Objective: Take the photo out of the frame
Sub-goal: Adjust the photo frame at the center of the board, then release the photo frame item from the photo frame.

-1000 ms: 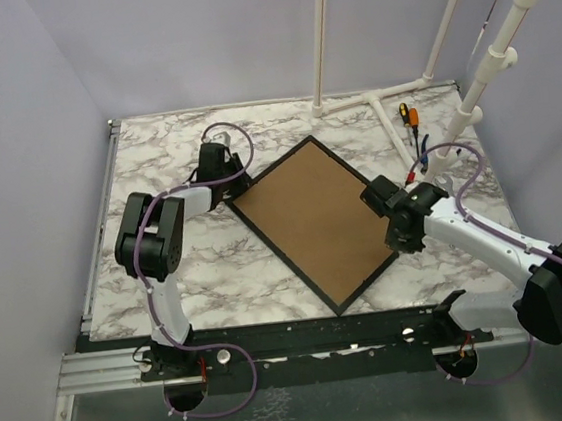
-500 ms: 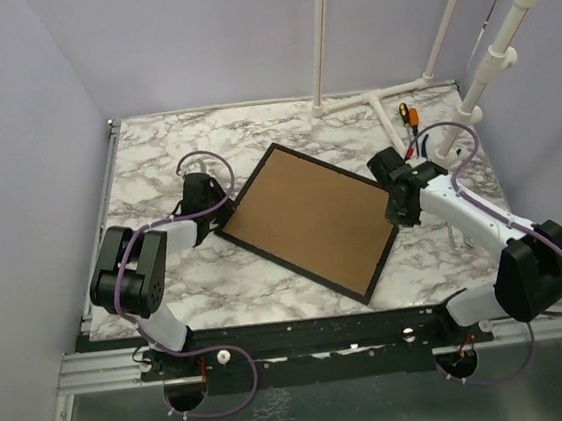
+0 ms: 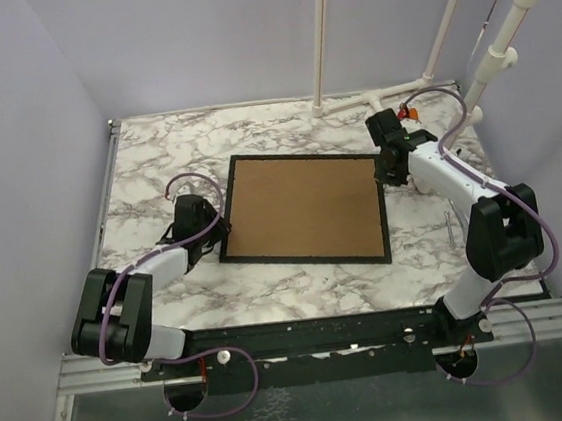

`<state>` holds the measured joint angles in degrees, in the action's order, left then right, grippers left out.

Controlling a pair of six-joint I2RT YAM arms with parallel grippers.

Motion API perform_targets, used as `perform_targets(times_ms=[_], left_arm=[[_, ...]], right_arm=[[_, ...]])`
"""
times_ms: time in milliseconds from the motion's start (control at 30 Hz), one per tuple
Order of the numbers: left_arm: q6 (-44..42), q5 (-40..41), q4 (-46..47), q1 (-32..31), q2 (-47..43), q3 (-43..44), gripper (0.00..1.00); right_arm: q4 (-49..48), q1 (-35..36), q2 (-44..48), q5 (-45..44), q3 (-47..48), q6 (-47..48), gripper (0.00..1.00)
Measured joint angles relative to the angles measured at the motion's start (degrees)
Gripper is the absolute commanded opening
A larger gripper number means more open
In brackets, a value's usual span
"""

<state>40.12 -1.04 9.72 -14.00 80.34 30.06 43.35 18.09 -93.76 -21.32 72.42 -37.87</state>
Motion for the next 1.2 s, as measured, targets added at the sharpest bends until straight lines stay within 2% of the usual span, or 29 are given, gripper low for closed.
perform_targets(times_ms=[233, 367, 467, 767, 1033, 1200], left_arm=[[1.36, -5.38, 0.37, -0.50, -1.70, -2.56, 0.38], [1.99, -8.04, 0.39, -0.68, -3.48, -4.59, 0.39], [2.38, -9.57, 0.24, -0.96, -4.46, -5.16, 0.40], [2.62, -12.76, -0.24, -4.15, -5.07, -5.09, 0.40], [1.22, -12.50, -5.46, -3.69, -6.49, -0.24, 0.37], [1.25, -12.02, -5.57, -0.28, -7.13, 1.09, 0.37]], right_arm=[[-0.02, -0.13, -2.12, -2.62, 8.15, 0.63, 0.01], [0.98, -0.09, -1.38, -5.73, 9.75, 1.70, 0.01], [1.42, -0.09, -0.59, -4.68, 9.81, 3.87, 0.01], [-9.64, -0.17, 9.46, 19.91, -0.50, 12.41, 0.01], [-21.70, -0.15, 7.26, 42.23, -6.08, 11.72, 0.01], [-28.81, 0.87, 4.44, 49.70, -10.78, 7.67, 0.01]])
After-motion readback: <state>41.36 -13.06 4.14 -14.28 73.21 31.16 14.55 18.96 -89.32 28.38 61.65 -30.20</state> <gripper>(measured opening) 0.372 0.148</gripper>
